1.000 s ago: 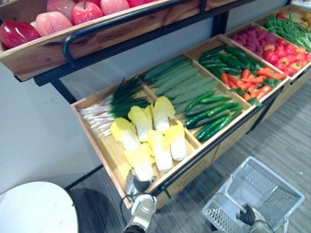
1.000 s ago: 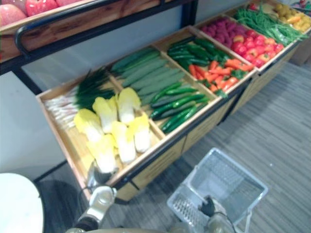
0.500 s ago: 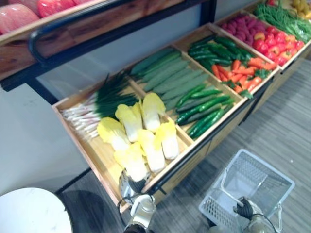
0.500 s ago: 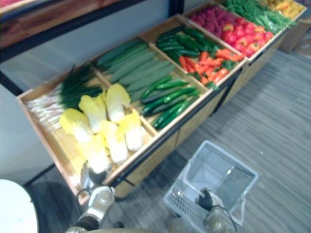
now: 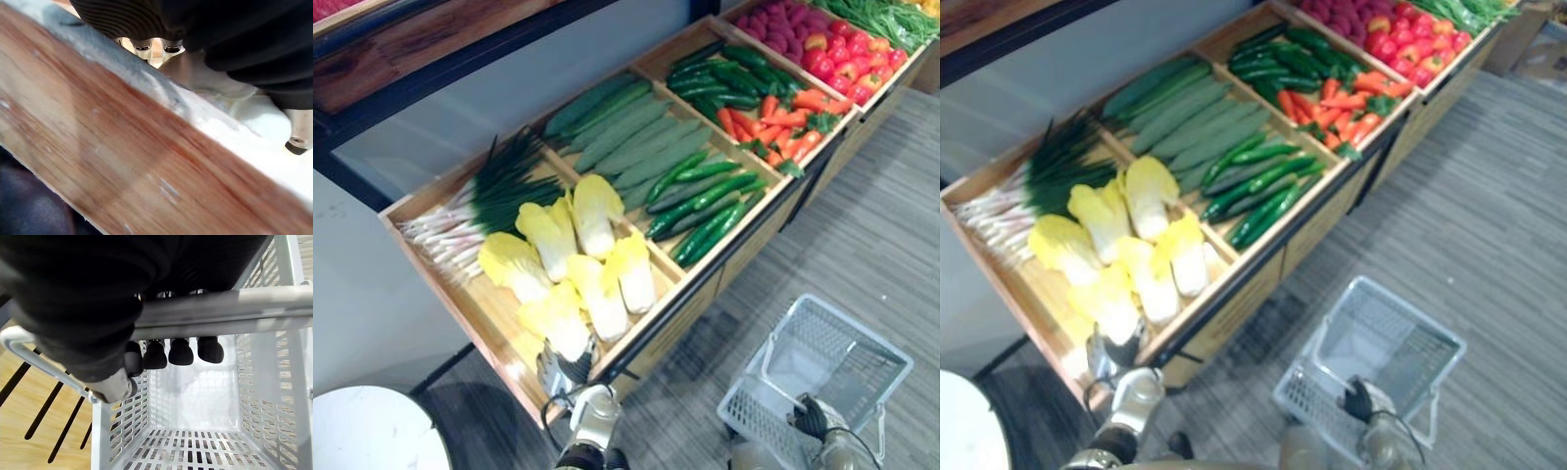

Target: Pick vegetable in the basket

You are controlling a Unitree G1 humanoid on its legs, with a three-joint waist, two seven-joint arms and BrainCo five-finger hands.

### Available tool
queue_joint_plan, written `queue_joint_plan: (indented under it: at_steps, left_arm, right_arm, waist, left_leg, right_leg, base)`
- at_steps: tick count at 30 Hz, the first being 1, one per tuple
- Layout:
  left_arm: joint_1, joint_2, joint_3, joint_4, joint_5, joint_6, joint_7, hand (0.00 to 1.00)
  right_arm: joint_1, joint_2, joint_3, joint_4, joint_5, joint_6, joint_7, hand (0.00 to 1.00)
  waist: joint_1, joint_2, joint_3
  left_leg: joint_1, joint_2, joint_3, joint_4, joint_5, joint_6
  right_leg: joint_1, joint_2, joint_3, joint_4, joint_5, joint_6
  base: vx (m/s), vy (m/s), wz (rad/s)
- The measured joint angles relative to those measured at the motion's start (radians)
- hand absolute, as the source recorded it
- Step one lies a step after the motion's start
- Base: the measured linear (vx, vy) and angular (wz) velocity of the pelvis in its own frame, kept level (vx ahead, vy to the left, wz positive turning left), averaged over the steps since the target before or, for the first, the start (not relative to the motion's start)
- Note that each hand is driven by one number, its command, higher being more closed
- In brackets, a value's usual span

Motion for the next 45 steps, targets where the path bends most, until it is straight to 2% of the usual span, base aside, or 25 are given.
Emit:
queue_joint_plan:
  at_steps: [8,10,15,19,24,30,34,36,38,45]
  left_arm:
    - [0.009,0.000,-0.021,0.010,-0.008,-0.025,-0.001,1.00]
    - [0.018,0.001,-0.038,0.010,-0.011,-0.036,-0.001,1.00]
    - [0.021,0.002,-0.075,0.006,-0.039,-0.051,-0.011,1.00]
    - [0.045,0.004,-0.090,-0.037,-0.044,-0.055,-0.047,1.00]
    - [0.109,0.019,-0.112,-0.160,-0.032,-0.043,-0.135,1.00]
    - [0.200,0.048,-0.079,-0.333,0.087,0.007,-0.292,1.00]
    - [0.228,0.076,-0.024,-0.400,0.171,0.023,-0.354,1.00]
    - [0.229,0.085,-0.014,-0.418,0.201,0.024,-0.361,1.00]
    - [0.236,0.097,-0.012,-0.445,0.208,0.026,-0.366,1.00]
    - [0.255,0.102,0.037,-0.531,0.248,0.045,-0.386,1.00]
  right_arm:
    - [0.007,0.002,0.000,0.005,0.000,0.002,0.000,1.00]
    - [0.007,0.006,-0.001,0.006,0.000,0.007,0.000,1.00]
    - [0.004,0.016,-0.011,0.010,0.000,0.031,0.000,1.00]
    - [0.004,0.035,-0.039,0.013,0.000,0.044,0.000,1.00]
    - [0.008,0.054,-0.080,0.013,0.000,0.062,0.000,1.00]
    - [0.017,0.072,-0.149,0.005,-0.003,0.059,0.000,1.00]
    - [0.015,0.073,-0.174,0.002,-0.010,0.056,0.002,1.00]
    - [0.014,0.073,-0.181,-0.003,-0.010,0.048,0.003,1.00]
    - [0.015,0.073,-0.194,-0.013,-0.011,0.034,0.004,1.00]
    - [0.014,0.073,-0.199,-0.032,-0.015,0.032,0.013,1.00]
  waist:
    - [0.000,0.002,0.006]
    - [0.001,0.003,0.007]
    - [0.006,0.004,0.008]
    - [0.010,0.005,0.009]
    - [0.021,0.005,0.009]
    - [0.025,0.003,0.011]
    - [0.025,0.004,0.011]
    - [0.024,0.009,0.009]
    - [0.024,0.001,0.014]
    - [0.025,-0.001,0.014]
  left_leg:
    - [0.015,-0.004,-0.033,0.009,-0.004,0.032]
    - [0.019,-0.009,-0.042,0.008,0.004,0.051]
    - [0.036,-0.018,-0.055,-0.004,0.009,0.059]
    - [0.042,-0.026,-0.058,-0.011,0.013,0.064]
    - [0.044,-0.034,-0.067,-0.023,0.018,0.069]
    - [0.055,-0.035,-0.086,-0.043,0.030,0.061]
    - [0.071,-0.034,-0.089,-0.046,0.031,0.059]
    - [0.071,-0.035,-0.088,-0.045,0.031,0.058]
    - [0.070,-0.035,-0.085,-0.043,0.034,0.055]
    - [0.069,-0.046,-0.084,-0.031,0.041,0.057]
  right_leg:
    - [0.035,-0.002,-0.017,0.002,0.000,0.000]
    - [0.043,-0.007,-0.022,0.002,0.000,0.000]
    - [0.065,-0.015,-0.037,0.002,-0.004,-0.006]
    - [0.072,-0.022,-0.043,0.001,-0.007,-0.010]
    - [0.075,-0.029,-0.052,0.002,-0.007,-0.010]
    - [0.095,-0.031,-0.081,0.002,-0.012,-0.017]
    - [0.106,-0.031,-0.086,0.002,-0.010,-0.026]
    - [0.107,-0.032,-0.086,0.002,-0.010,-0.027]
    - [0.107,-0.033,-0.086,0.002,-0.010,-0.027]
    - [0.112,-0.045,-0.089,0.002,-0.009,-0.027]
  base:
    - [0.03,0.001,0.05]
    - [0.04,0.010,0.10]
    - [0.03,0.009,0.11]
    - [0.01,0.006,0.05]
    - [0.01,0.004,0.07]
    - [0.04,-0.001,0.12]
    - [0.06,0.008,0.04]
    - [0.03,0.005,0.00]
    - [0.00,0.000,0.00]
    - [0.00,0.001,0.00]
